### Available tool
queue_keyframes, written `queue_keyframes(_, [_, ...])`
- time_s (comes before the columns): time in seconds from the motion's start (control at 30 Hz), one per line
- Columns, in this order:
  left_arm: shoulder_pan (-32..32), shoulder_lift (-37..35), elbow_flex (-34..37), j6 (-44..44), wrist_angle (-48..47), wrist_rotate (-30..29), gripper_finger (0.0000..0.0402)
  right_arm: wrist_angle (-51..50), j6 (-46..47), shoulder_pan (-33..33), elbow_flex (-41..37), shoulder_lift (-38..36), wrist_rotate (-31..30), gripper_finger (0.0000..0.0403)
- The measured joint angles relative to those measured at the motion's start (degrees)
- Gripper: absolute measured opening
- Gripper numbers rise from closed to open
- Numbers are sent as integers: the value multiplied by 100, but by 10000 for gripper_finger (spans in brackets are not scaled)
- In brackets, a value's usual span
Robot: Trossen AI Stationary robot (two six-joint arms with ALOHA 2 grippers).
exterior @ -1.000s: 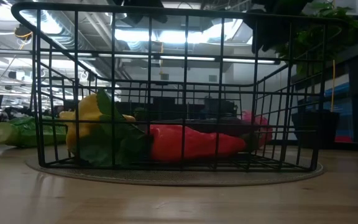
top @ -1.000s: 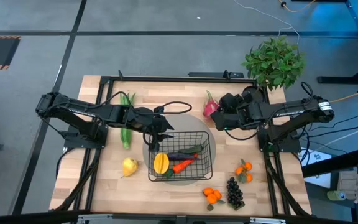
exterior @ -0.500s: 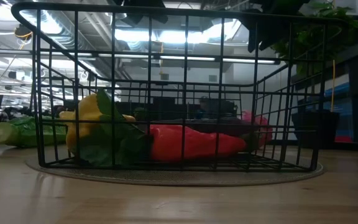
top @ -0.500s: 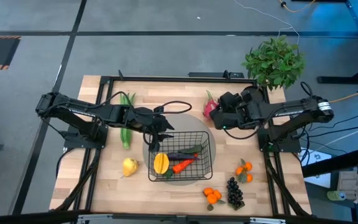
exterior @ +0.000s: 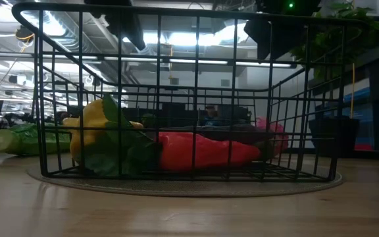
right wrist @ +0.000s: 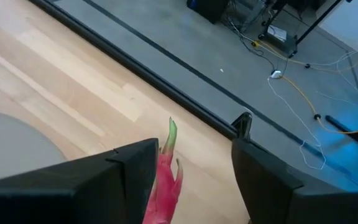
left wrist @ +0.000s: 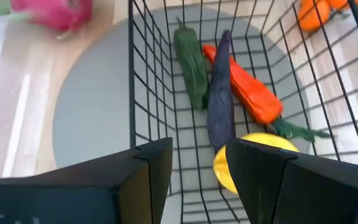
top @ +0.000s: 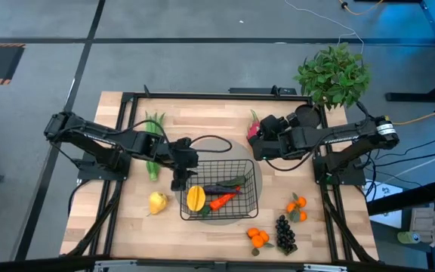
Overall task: Build produce basket
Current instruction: Put the top tangerines into the wire basket
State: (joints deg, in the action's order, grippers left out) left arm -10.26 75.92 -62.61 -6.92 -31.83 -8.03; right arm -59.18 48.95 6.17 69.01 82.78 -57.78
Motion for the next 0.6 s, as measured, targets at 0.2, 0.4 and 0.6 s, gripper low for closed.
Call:
queue_keyframes(0.2, [-5,0,0,0,-8,0,138,-22,-725,0,0,4,81,204])
queue_keyframes(0.4, [-5,0,0,430,-12,0,138,260,-729,0,0,4,175,204])
queue_keyframes(0.6, [38,0,-2,571,347,-103,138,-111,-446,89,2,2,837,204])
